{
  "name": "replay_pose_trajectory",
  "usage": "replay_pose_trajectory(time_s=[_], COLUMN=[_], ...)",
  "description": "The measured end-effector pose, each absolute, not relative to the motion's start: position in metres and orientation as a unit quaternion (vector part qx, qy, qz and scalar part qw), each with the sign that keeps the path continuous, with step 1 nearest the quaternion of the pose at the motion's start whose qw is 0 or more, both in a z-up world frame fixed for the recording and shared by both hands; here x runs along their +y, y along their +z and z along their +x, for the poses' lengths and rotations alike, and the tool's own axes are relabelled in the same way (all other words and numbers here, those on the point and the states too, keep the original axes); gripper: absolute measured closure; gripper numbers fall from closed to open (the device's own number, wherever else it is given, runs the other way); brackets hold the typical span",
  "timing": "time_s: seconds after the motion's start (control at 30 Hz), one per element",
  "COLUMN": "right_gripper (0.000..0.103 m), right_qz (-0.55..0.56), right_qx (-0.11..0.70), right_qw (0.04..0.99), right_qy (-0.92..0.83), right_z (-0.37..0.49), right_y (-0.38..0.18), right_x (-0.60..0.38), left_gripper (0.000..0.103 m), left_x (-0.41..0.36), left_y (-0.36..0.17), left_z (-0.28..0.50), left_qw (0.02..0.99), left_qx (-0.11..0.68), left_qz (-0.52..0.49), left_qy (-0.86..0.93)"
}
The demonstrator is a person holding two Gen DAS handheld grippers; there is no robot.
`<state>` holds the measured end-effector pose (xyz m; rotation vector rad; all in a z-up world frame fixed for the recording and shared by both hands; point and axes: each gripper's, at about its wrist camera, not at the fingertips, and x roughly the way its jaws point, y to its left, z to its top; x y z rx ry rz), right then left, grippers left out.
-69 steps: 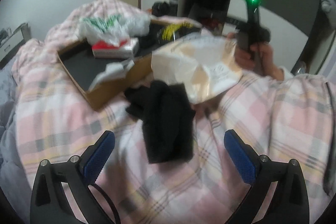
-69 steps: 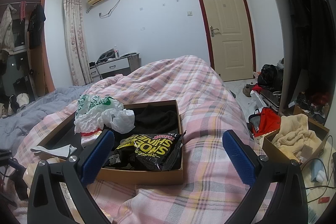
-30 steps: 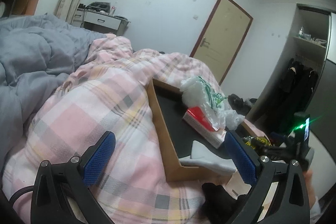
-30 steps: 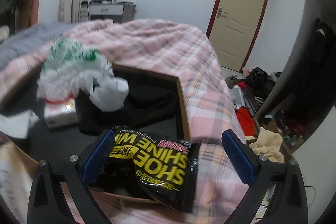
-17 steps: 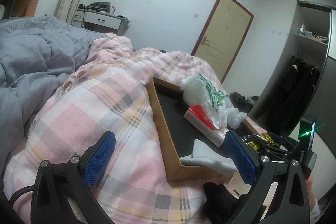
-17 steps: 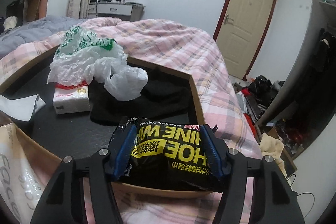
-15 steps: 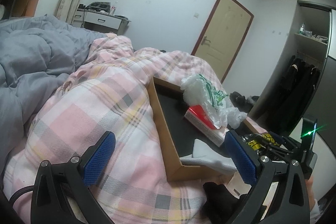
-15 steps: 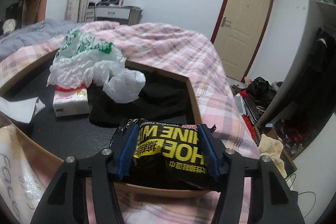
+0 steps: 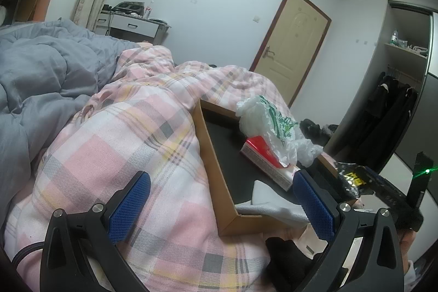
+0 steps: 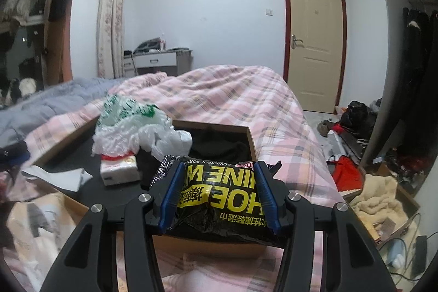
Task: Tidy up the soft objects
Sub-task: 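Lift the 'SHOE SHINE' packet out of the box with the right gripper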
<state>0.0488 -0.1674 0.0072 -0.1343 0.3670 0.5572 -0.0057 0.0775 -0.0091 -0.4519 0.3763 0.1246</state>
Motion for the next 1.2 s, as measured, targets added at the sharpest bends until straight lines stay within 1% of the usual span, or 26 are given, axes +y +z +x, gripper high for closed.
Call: replay_pose_trajectory(time_s=[0.1, 0.2, 0.3, 0.43, 0.57, 0.67, 0.8, 0.9, 1.0, 1.07, 1.13, 1.2], right_gripper=[0.054, 0.054, 0.054, 0.054, 0.054, 0.053, 0.051, 0.049, 0.044, 0.031, 0.025, 0.023], right_qz=[-0.034, -0.009, -0.008, -0.043, -0.108, -0.134, -0.157, -0.146, -0.125, -0.114, -0.099, -0.086], right_qx=[0.191, 0.219, 0.223, 0.232, 0.278, 0.295, 0.284, 0.281, 0.271, 0.261, 0.250, 0.243], right_qw=[0.932, 0.910, 0.898, 0.886, 0.880, 0.874, 0.877, 0.879, 0.882, 0.886, 0.890, 0.892], right_qy=[0.307, 0.351, 0.380, 0.400, 0.370, 0.362, 0.353, 0.357, 0.365, 0.366, 0.369, 0.371], right_z=[0.048, 0.045, 0.033, 0.018, 0.023, 0.027, 0.022, 0.023, 0.021, 0.019, 0.018, 0.018], right_y=[0.010, 0.008, 0.005, -0.007, -0.024, -0.028, -0.029, -0.028, -0.025, -0.024, -0.022, -0.020], right_x=[-0.180, -0.193, -0.200, -0.196, -0.172, -0.160, -0.155, -0.162, -0.171, -0.171, -0.175, -0.179], left_gripper=[0.000, 0.000, 0.000, 0.000, 0.000, 0.000, 0.000, 0.000, 0.000, 0.000, 0.000, 0.000], left_x=[0.077, 0.078, 0.078, 0.078, 0.078, 0.078, 0.078, 0.078, 0.078, 0.078, 0.078, 0.078], left_y=[-0.010, -0.011, -0.011, -0.011, -0.013, -0.013, -0.013, -0.012, -0.012, -0.012, -0.013, -0.012], left_z=[-0.005, -0.005, -0.006, -0.005, -0.005, -0.005, -0.005, -0.004, -0.005, -0.004, -0.005, -0.004], left_qw=[0.955, 0.955, 0.955, 0.954, 0.954, 0.954, 0.954, 0.954, 0.954, 0.954, 0.954, 0.954], left_qx=[0.186, 0.188, 0.188, 0.188, 0.190, 0.189, 0.189, 0.190, 0.190, 0.190, 0.190, 0.190], left_qz=[-0.223, -0.223, -0.223, -0.223, -0.222, -0.224, -0.223, -0.223, -0.223, -0.223, -0.223, -0.223], left_qy=[0.062, 0.062, 0.062, 0.062, 0.063, 0.062, 0.063, 0.063, 0.063, 0.063, 0.063, 0.063])
